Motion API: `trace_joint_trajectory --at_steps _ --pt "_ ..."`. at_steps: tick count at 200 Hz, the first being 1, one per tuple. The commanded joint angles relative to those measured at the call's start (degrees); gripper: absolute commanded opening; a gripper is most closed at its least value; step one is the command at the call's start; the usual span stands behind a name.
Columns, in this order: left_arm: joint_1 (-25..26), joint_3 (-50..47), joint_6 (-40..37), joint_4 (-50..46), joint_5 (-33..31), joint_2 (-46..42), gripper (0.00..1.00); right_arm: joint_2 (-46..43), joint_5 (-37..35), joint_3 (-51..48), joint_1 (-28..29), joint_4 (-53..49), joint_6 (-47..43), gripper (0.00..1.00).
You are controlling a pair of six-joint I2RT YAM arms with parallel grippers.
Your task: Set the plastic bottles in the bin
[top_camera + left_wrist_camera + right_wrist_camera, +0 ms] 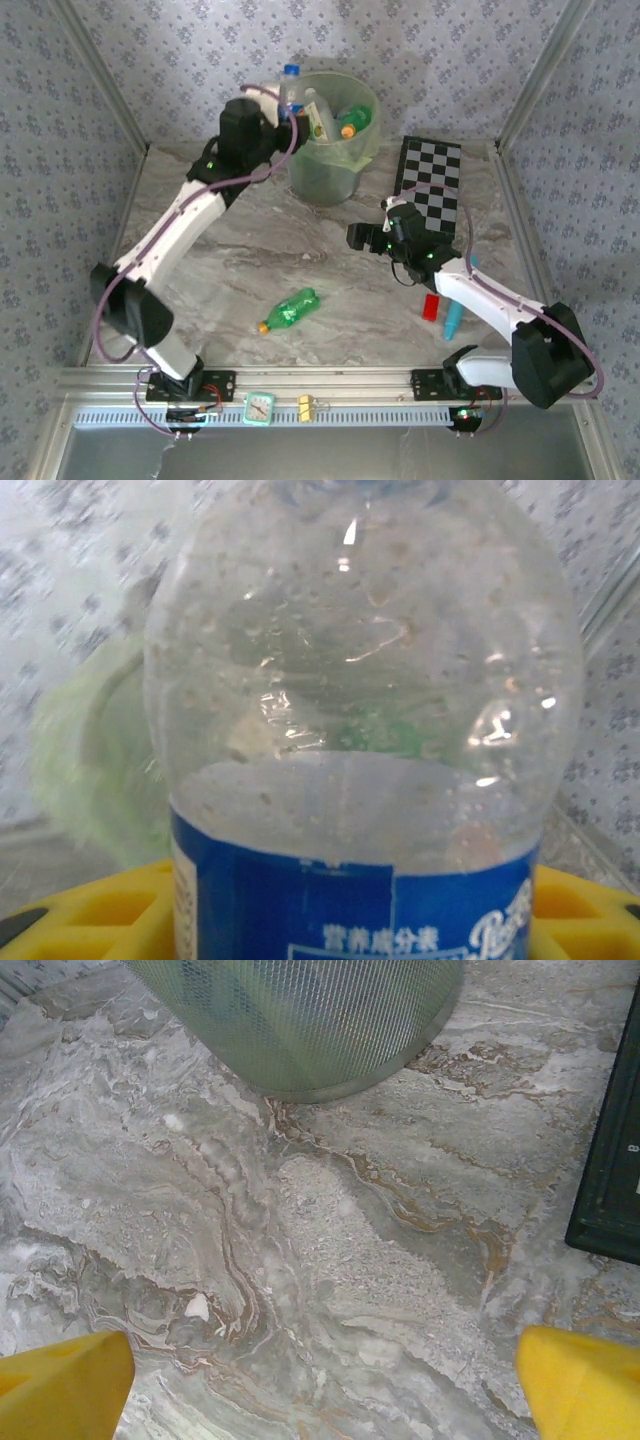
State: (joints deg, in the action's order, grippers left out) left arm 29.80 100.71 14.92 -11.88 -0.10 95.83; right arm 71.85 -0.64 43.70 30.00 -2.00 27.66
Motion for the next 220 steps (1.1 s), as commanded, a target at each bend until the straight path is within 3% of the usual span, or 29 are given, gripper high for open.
trace_joint_trajectory --at_steps 1,58,79,137,189,220 --pt "-0.44 14.13 -4.07 -10.92 5.69 7.81 0.52 -2.17 -1.3 -0.76 -0.63 -1.99 -0.15 1.0" --pt "-0.57 50.18 -4.17 -25.79 7.93 31.52 0.52 -4.09 -1.97 -1.3 -1.9 -2.98 -0.75 1.0" --pt "-0.62 60.09 -2.24 -26.7 8.85 38.51 0.52 -4.52 -2.43 -1.45 -2.21 -3.67 -1.02 1.0" --pt "-1.28 59.83 3.09 -22.35 10.29 42.61 0.56 -6.73 -3.68 -2.39 -2.97 -5.07 -1.43 1.0" --pt "-1.94 59.93 5.39 -19.94 11.61 42.74 0.82 -7.43 -3.78 -2.66 -3.3 -5.02 -1.16 1.0" --pt "-1.94 59.87 5.3 -20.18 11.83 41.4 0.86 -7.38 -3.31 -2.72 -3.37 -4.69 -0.94 1.0"
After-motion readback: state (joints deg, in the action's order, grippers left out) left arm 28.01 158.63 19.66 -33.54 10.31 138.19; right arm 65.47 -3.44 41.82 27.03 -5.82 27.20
